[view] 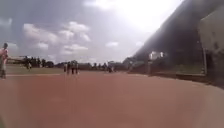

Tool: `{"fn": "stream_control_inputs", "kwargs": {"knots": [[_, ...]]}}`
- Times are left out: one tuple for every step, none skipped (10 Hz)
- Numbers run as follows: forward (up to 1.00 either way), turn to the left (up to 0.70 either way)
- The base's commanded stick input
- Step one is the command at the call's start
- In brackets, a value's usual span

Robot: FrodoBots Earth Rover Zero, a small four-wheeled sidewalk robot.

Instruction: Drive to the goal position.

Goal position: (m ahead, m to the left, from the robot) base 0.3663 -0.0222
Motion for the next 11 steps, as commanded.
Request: {"fn": "stream_control_inputs", "kwargs": {"knots": [[0.70,0.00],[0.70,0.00],[0.70,0.00],[0.70,0.00],[0.70,0.00],[0.70,0.00],[0.70,0.00],[0.70,0.00],[0.70,0.00],[0.70,0.00],[0.70,0.00]]}}
